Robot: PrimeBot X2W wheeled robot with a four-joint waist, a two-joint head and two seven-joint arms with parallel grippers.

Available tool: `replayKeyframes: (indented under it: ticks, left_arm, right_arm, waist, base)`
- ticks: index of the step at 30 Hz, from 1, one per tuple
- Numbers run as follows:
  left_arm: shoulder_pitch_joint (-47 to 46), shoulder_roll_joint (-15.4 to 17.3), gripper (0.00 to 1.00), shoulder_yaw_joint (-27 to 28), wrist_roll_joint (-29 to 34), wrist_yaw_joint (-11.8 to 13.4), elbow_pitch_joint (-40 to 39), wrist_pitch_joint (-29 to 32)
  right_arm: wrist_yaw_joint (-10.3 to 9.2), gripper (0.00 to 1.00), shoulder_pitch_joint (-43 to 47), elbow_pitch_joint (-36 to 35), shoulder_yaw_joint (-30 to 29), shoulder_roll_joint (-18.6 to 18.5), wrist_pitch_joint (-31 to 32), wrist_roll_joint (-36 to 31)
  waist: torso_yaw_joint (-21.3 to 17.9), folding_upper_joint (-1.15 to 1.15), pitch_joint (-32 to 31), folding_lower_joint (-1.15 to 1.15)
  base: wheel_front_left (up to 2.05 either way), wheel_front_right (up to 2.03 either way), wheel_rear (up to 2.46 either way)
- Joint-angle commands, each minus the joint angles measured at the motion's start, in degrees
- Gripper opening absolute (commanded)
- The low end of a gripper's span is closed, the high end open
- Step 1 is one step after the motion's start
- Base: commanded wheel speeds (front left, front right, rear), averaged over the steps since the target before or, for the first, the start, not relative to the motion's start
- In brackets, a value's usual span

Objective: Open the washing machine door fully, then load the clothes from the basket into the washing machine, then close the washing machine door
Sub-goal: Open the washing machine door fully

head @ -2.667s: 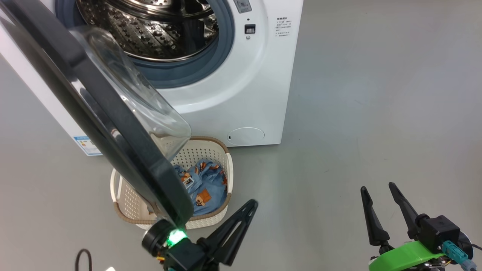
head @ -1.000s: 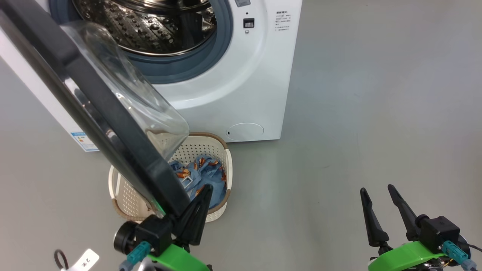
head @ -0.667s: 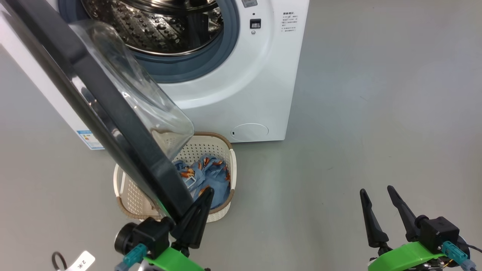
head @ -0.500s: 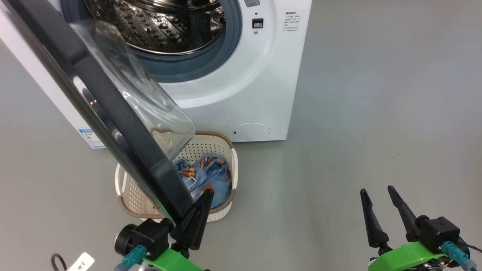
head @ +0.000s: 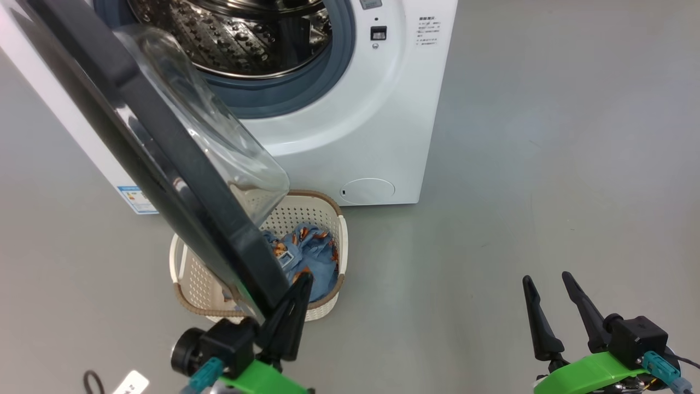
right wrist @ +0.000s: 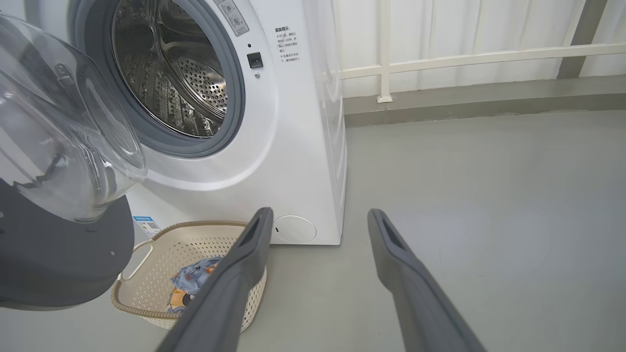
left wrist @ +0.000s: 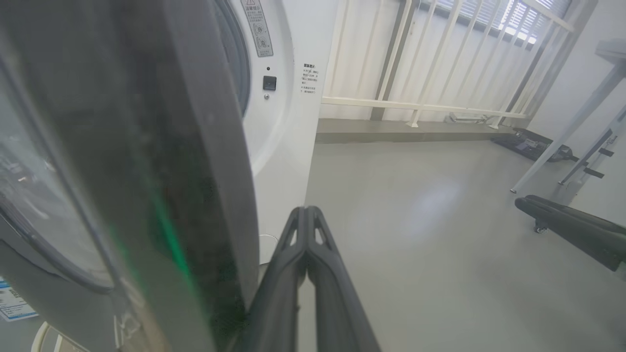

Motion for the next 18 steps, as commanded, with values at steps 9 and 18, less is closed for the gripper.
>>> replayKeyframes:
  ticks: [9,18]
  left_arm:
    - [-5.1,0.3,0.0,-2.0,-1.7,0.3,-2.7,-0.2]
    - [-4.9,0.3,0.0,2.3,-1.7,0.4,-1.4,-0.2]
  right_arm:
    - [0.09,1.0,-1.9,-1.0,1.5,-0.2,-0.7,0.3]
    - [0.09,1.0,-1.9,-1.0,0.9,-0.2,-0.7,0.6]
  waist:
    - [-1.2,0.0,0.3,0.0]
    - [-0.9,0.0,0.6,0.0]
  base:
    - [0.0,0.0,0.0]
    - [0.0,0.0,0.0]
